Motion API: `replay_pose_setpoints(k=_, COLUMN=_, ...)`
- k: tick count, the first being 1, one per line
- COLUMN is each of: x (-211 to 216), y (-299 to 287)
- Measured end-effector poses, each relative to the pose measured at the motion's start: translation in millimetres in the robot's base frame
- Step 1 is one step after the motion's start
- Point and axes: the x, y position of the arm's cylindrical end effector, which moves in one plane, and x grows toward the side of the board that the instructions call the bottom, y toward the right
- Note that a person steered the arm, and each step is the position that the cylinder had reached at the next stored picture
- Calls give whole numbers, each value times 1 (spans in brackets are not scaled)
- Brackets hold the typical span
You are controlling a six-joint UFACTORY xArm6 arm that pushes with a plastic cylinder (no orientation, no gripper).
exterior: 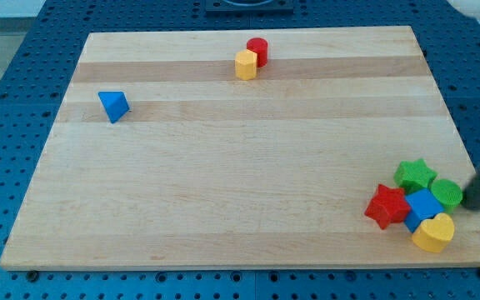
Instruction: Move the blue cube into the green star
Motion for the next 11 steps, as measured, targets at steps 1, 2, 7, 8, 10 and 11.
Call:
replay_pose_setpoints(k=1, x=23, y=0)
replay_pose_setpoints(k=2, x=23, y=0)
replay_pose_setpoints(k=7, x=33, y=-60)
replay_pose_setpoints(k=8, x=-49, y=-67)
replay_pose_setpoints(k=10, x=-110, y=-84)
replay_pose_setpoints(k=11, x=-80, y=-74)
